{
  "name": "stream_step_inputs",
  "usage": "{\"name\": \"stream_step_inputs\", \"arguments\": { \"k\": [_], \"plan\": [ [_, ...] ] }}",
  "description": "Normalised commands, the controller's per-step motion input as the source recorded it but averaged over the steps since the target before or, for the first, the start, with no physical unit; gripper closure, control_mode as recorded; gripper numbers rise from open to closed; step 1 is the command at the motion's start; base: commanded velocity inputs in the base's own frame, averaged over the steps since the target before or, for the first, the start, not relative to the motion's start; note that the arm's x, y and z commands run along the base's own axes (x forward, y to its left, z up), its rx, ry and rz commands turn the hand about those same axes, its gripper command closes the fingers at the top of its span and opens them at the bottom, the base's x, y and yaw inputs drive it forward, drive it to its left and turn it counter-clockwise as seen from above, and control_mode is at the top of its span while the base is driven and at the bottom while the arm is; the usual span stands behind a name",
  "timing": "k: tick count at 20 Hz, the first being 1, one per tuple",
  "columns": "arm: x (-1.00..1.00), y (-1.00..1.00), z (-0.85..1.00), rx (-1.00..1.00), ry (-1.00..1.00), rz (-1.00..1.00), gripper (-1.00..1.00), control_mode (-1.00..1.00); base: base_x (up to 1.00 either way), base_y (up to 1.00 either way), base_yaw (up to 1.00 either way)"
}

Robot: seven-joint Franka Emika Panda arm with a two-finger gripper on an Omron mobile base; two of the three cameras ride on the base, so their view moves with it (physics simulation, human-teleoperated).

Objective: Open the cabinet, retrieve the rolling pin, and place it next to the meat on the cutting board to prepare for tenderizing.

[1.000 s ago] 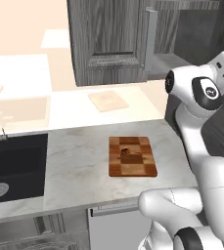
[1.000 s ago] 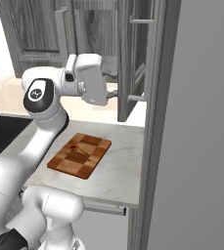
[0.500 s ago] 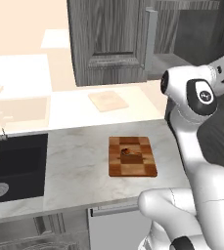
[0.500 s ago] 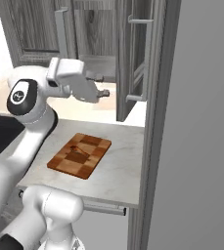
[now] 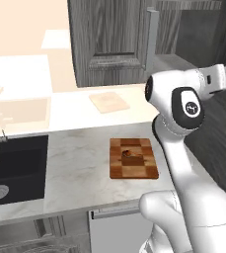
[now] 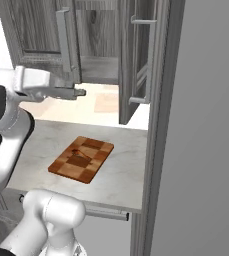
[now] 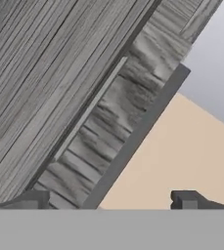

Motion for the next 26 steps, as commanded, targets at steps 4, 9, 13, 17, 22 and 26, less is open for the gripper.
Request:
{"name": "stream_step_inputs", "arguments": {
  "k": [4, 9, 13, 17, 22, 26],
  "plan": [
    [0.02, 0.53, 0.0, 0.01, -0.17, 0.19, -1.0, -1.0, 0.0, 0.0, 0.0],
    [0.11, 0.48, 0.0, 0.04, -0.14, 0.33, -1.0, -1.0, 0.0, 0.0, 0.0],
    [0.14, 0.43, 0.0, 0.02, -0.16, 0.36, -1.0, -1.0, 0.0, 0.0, 0.0],
    [0.17, 0.34, 0.0, 0.03, -0.12, 0.4, -1.0, -1.0, 0.0, 0.0, 0.0],
    [0.09, 0.33, -0.04, 0.02, -0.1, 0.41, -1.0, -1.0, 0.0, 0.0, 0.0],
    [0.0, 0.32, -0.02, 0.0, -0.02, 0.29, -1.0, -1.0, 0.0, 0.0, 0.0]
  ]
}}
